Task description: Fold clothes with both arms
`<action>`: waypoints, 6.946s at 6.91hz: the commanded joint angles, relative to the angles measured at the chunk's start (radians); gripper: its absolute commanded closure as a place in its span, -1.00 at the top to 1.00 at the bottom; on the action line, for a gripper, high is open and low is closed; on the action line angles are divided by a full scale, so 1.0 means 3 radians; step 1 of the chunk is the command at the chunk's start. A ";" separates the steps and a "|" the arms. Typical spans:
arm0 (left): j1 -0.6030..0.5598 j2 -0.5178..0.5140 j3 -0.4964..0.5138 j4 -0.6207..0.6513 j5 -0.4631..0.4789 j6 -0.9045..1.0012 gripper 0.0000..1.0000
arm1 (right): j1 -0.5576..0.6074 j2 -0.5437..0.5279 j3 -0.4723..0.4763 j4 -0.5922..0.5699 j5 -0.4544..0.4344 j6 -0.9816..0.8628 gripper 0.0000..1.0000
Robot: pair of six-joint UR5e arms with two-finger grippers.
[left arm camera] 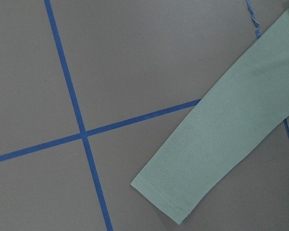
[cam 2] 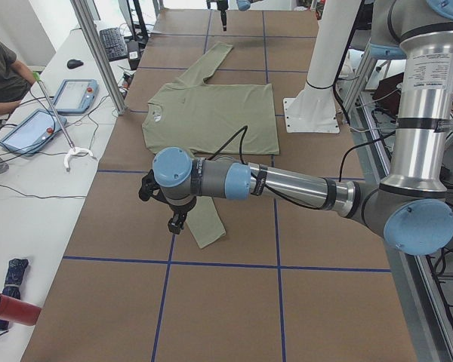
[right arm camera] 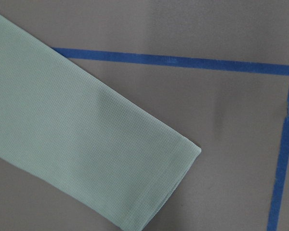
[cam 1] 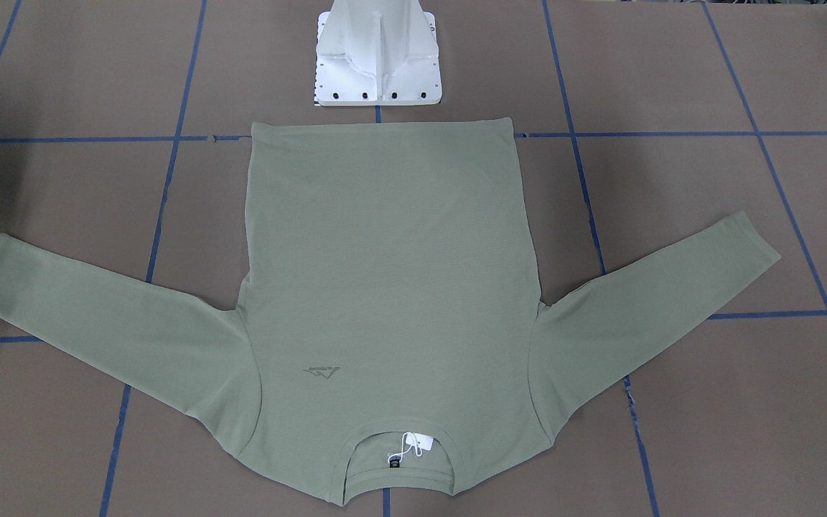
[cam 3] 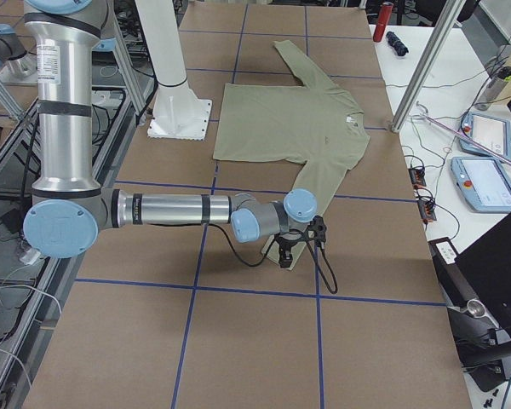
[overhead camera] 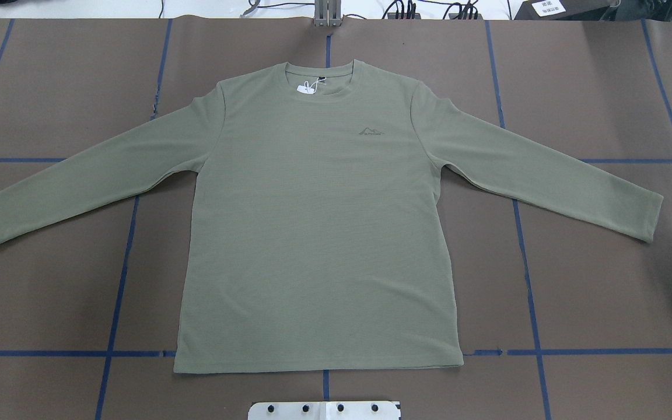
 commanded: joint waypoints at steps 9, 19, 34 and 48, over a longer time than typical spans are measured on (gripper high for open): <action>0.0023 0.0000 -0.0106 -0.0023 -0.0177 -0.0014 1.00 | -0.0257 0.0286 -0.1008 0.1352 -0.0218 0.1493 0.66; 0.0013 0.0010 -0.0172 -0.0003 -0.0177 -0.0019 1.00 | -0.0267 0.0220 -0.0667 0.1342 -0.0081 0.1503 -1.00; 0.0018 0.0076 -0.0402 0.0007 -0.0182 -0.0029 1.00 | -0.2337 0.4129 -0.2046 0.1192 -0.2308 0.4704 -1.00; 0.1184 -0.0374 0.1544 -0.2414 0.0656 -0.2172 0.93 | -0.1043 0.2032 -0.0165 0.1398 -0.1185 0.4462 1.00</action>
